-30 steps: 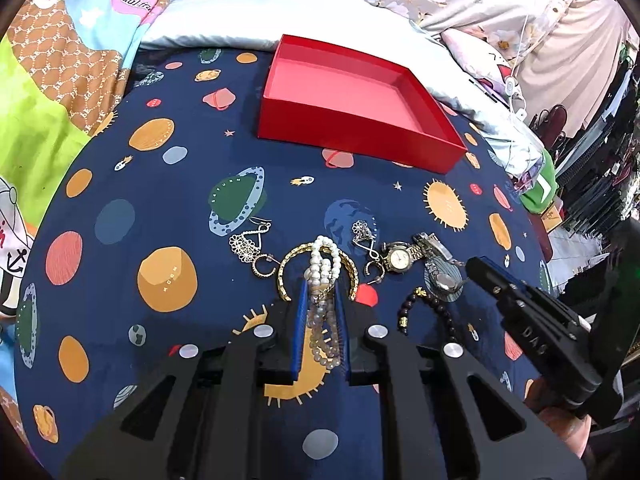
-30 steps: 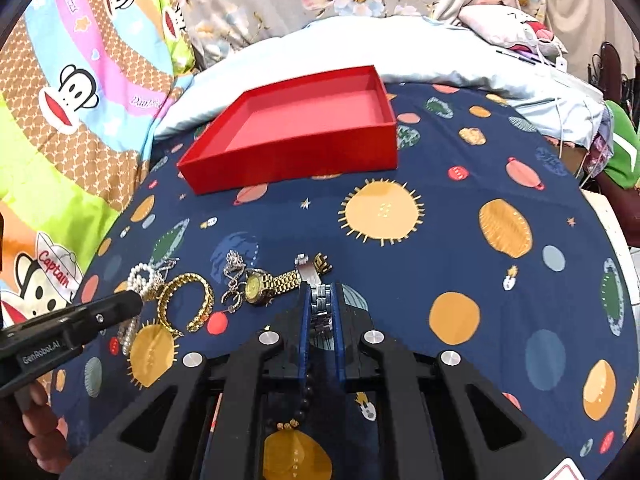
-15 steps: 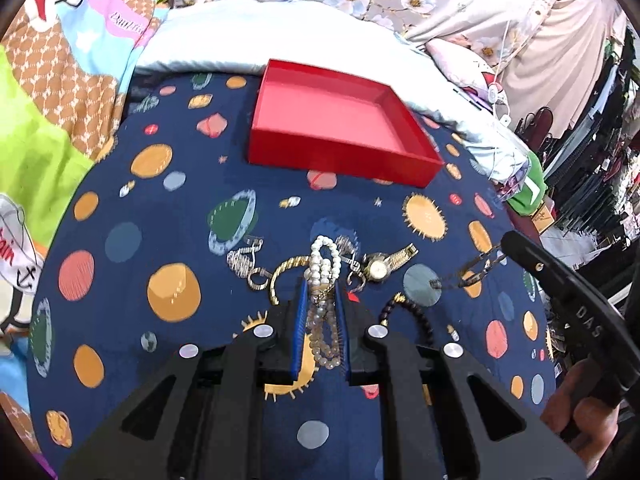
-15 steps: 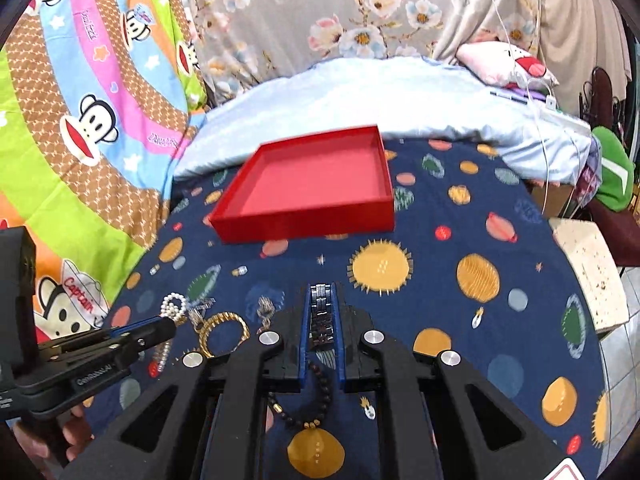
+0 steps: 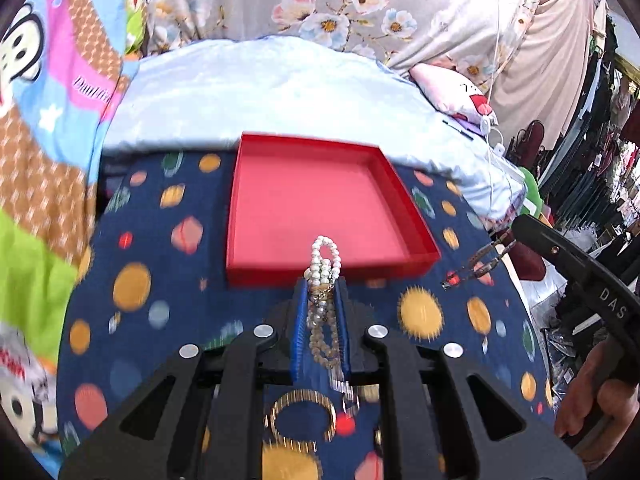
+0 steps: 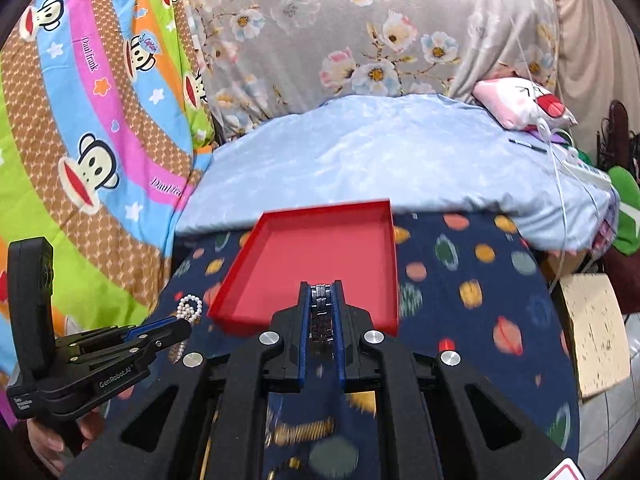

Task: Organize jewelry
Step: 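Carry both items over the red tray while the left gripper releases the necklace, then open the right gripper to drop the silver watch into the tray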

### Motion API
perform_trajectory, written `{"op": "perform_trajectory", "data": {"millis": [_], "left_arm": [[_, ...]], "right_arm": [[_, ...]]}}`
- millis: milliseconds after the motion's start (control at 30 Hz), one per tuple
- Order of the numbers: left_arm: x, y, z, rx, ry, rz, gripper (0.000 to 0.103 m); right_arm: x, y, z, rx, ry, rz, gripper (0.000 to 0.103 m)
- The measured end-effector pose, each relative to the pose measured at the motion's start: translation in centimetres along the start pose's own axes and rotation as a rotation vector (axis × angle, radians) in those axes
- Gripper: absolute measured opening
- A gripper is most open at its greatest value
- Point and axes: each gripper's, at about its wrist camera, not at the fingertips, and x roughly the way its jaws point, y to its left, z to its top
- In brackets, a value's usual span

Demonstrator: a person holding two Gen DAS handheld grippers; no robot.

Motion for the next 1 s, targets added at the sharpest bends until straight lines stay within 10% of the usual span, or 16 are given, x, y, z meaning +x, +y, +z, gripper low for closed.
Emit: {"op": "perform_trajectory", "data": {"millis": [1000], "left_arm": [[21.5, 5.3, 11.6, -0.002, 0.193, 0.044, 0.014]], "right_arm": [[25.5, -5.8, 6.6, 0.030, 0.272, -0.023, 0.009]]}}
